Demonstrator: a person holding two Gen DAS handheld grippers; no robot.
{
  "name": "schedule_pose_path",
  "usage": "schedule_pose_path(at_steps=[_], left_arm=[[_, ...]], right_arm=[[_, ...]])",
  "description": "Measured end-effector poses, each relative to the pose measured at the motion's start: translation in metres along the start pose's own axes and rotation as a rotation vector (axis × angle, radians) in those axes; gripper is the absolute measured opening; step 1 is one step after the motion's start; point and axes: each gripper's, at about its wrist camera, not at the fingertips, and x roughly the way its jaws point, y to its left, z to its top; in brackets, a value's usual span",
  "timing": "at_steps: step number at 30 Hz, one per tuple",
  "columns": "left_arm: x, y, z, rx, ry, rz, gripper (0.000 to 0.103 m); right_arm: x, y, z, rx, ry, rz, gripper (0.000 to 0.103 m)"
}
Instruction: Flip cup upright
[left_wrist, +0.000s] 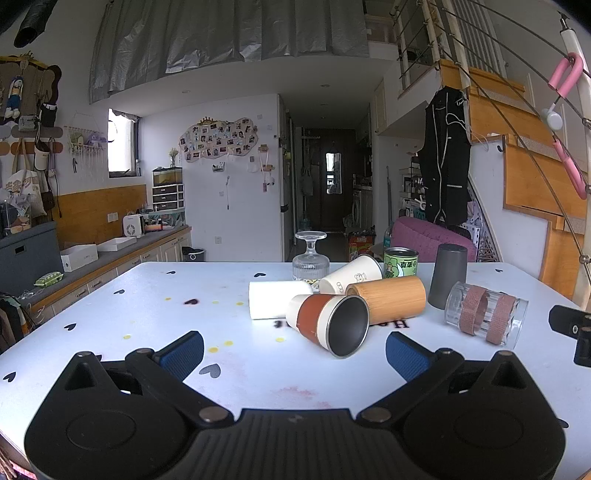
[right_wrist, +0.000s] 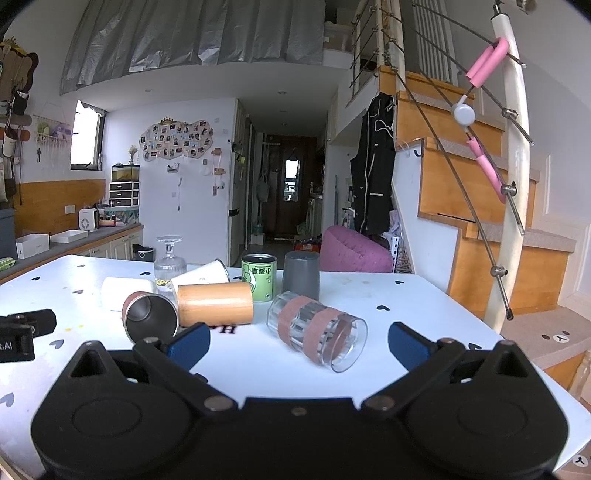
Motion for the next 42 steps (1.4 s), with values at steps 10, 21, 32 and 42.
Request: schedule_pose_path(at_steps=[10, 21, 32, 42], left_arm=[[-0.0001, 0.0, 0.0, 0.0, 0.0, 0.0, 0.103], [-0.0002, -0.0004, 0.0001, 0.001, 0.0, 0.0, 0.103], [-0.0004, -0.0003, -0.0007, 0.001, -0.001, 0.001, 0.103], [0.002, 0.0036, -0.0014, 0.002, -0.002, 0.001, 0.103]], right_arm=[[-0.0006, 0.0012, -0.0006, -0.001, -0.001, -0.001, 0.103], [0.0007, 0.0018, -0.0012, -0.004, 0.001, 0.0, 0.103], [0.0012, 0.0026, -0.0021, -0.003, 0.002, 0.001, 0.103], [0.0008, 0.0025, -0.0029, -0.002, 0.003, 0.002, 0.103]])
